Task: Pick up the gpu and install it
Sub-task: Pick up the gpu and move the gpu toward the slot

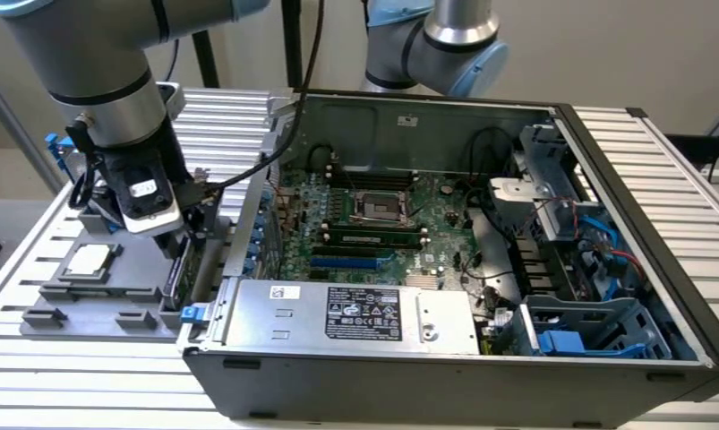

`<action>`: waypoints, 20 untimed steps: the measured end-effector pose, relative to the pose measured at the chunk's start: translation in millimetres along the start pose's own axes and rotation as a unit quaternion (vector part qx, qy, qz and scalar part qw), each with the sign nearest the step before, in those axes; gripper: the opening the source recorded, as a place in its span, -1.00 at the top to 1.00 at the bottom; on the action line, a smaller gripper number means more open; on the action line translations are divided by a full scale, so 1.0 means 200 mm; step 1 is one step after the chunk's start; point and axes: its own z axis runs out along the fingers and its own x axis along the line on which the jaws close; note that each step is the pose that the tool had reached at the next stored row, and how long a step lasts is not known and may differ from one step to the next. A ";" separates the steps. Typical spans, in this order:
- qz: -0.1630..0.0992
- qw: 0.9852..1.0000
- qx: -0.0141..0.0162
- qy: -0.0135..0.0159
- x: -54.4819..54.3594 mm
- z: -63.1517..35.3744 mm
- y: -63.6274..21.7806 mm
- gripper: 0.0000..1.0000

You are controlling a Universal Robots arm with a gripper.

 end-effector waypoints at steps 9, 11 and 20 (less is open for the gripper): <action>0.000 1.000 0.000 0.001 0.00 0.052 0.005 -0.01; 0.000 1.000 0.000 0.002 0.00 0.054 0.012 -0.01; 0.000 1.000 0.000 0.002 0.01 0.079 0.028 0.18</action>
